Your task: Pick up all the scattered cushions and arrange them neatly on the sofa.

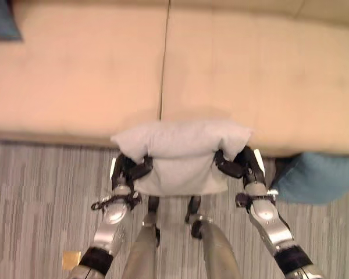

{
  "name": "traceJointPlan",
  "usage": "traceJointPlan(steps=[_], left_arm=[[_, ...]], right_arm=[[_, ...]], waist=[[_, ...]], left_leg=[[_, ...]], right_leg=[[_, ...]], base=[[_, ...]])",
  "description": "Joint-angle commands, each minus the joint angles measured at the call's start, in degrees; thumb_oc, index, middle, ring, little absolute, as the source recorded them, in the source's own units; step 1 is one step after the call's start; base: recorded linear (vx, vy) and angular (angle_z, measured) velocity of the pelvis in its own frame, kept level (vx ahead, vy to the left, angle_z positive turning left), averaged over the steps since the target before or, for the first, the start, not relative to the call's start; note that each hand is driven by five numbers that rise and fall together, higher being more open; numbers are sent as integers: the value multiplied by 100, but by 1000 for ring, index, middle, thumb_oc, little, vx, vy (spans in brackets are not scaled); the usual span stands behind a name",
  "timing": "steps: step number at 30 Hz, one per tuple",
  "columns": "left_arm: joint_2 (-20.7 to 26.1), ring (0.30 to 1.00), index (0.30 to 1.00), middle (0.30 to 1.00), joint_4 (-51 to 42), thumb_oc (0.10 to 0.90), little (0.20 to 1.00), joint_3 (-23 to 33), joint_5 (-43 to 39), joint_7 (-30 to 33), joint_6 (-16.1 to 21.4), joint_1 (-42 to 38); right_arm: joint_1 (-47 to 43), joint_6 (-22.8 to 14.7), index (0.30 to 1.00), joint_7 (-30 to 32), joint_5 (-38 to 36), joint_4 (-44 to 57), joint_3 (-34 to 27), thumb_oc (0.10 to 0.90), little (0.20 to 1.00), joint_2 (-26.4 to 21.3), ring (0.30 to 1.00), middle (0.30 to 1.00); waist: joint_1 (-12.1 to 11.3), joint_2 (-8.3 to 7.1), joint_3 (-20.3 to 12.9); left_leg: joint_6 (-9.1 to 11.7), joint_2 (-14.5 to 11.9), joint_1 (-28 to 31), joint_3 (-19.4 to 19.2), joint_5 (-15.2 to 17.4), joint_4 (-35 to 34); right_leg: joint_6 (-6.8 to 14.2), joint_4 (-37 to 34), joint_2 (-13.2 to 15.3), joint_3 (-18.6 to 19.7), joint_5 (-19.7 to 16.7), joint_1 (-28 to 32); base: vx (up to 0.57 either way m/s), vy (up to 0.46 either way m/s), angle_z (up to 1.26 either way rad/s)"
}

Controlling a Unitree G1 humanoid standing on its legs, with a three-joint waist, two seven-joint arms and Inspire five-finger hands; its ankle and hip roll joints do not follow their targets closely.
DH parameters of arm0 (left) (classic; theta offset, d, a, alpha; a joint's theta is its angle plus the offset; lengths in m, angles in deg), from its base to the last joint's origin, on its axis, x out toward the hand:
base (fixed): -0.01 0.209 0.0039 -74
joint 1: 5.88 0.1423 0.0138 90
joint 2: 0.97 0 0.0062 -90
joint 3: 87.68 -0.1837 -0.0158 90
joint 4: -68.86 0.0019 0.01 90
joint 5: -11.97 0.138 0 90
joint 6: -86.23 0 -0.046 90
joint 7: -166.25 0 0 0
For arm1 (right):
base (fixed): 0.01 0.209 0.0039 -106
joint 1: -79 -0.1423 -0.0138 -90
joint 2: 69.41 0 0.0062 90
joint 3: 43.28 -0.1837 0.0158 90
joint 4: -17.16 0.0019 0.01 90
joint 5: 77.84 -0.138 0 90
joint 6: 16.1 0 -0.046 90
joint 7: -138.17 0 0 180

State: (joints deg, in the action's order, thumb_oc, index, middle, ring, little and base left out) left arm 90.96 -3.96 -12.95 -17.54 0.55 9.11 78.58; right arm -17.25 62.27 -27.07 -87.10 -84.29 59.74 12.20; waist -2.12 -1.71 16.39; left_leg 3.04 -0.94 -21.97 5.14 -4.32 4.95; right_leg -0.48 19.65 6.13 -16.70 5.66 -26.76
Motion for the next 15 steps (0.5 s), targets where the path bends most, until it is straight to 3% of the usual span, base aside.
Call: traceJointPlan(steps=[1,2,5,10,11,15], left_arm=[[-187,300,300,300,-599,400,300,-154,191,-580,595,-467],[-165,300,300,300,-691,400,300,-29,135,-668,594,-181],[-156,300,300,300,-836,400,300,153,90,-722,555,155],[-114,300,300,300,-918,400,300,203,321,-728,533,279],[-67,300,300,300,-1013,400,300,311,404,-775,530,498],[-15,300,300,300,-1136,400,300,447,475,-832,458,842]], right_arm=[[-459,-653,300,-254,138,690,-92,400,300,100,300,300],[-190,-626,300,-317,268,845,-267,400,300,-11,300,300],[141,-581,300,-393,343,1018,-512,400,300,-93,300,300],[357,-522,300,-355,315,1136,-827,400,300,-74,300,300],[410,-493,300,-410,333,1176,-814,400,300,-57,300,300],[482,-414,300,-619,278,1157,-693,400,300,70,300,300]], waist=[[117,-27,-469],[100,-44,-576],[71,-88,-755],[97,-107,-893],[61,-117,-1046],[-12,-230,-1285]], left_leg=[[349,66,49,24,105,86],[378,36,394,-8,137,-2],[390,62,741,-94,154,-87],[410,48,739,-632,-83,-207],[280,16,1089,-816,57,-505],[66,124,1367,-807,222,-620]], right_leg=[[478,-961,32,160,-189,866],[469,-1212,-17,48,-157,1336],[490,-1591,-52,-137,-195,1930],[579,-1947,13,-451,-288,2389],[637,-2024,-5,-441,-344,2542],[763,-2058,107,-334,-387,2768]], base=[[147,-82,23],[160,-64,22],[169,-43,36],[84,64,50],[204,169,23],[202,172,-12]])
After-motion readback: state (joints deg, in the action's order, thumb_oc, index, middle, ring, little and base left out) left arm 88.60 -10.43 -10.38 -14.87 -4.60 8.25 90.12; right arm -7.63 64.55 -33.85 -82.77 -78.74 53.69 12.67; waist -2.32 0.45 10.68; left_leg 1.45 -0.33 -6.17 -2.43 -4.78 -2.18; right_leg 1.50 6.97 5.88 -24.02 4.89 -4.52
